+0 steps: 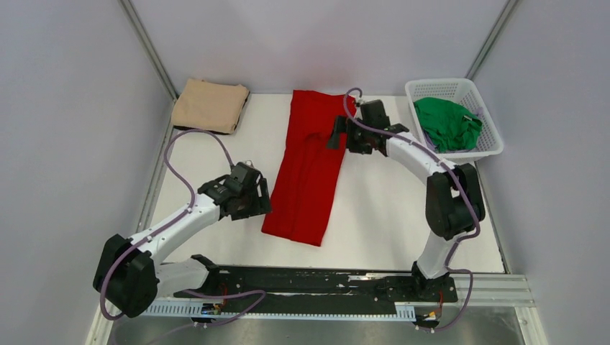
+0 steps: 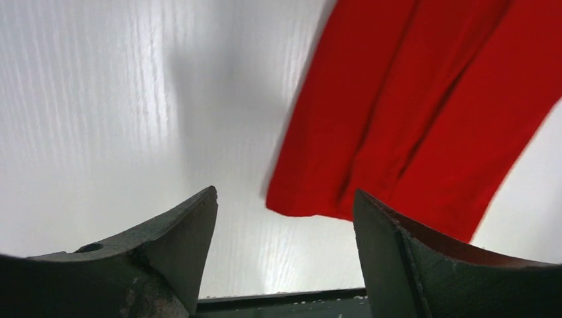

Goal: Fold and stack the t-shirts
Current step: Rotate the tshirt 80 degrees, then grab the bottom of the folded rectangular tshirt with both arms

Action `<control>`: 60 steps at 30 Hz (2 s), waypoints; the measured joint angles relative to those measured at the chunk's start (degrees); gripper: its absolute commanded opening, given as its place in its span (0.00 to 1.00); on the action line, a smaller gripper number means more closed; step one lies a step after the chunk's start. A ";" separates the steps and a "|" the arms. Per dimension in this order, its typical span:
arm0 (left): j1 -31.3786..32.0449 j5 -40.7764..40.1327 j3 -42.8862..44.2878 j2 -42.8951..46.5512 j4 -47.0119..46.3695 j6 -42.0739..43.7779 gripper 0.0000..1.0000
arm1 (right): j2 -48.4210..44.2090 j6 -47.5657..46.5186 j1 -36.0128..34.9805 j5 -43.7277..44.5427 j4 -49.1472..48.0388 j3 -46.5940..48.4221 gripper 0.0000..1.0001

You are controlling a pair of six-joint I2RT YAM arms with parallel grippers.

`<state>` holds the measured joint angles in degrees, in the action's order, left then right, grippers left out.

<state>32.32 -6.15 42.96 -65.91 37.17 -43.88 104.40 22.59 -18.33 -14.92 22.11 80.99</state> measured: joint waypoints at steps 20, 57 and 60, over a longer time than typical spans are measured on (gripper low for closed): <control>-0.31 10.36 -9.11 -6.43 -9.35 1.18 0.47 | -22.82 9.90 -21.44 1.31 4.00 -32.61 0.90; -0.17 4.37 -11.17 8.11 -1.77 0.17 0.00 | -13.09 20.02 -33.16 -7.17 -5.53 -38.45 0.00; 0.79 5.55 -12.24 10.95 -1.57 -0.76 0.00 | -13.55 19.69 -33.75 -8.15 -5.68 -38.99 0.00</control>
<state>33.10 -0.60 30.72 -54.96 35.59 -44.64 90.85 42.28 -52.07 -23.07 16.43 42.00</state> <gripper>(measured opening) 0.010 0.010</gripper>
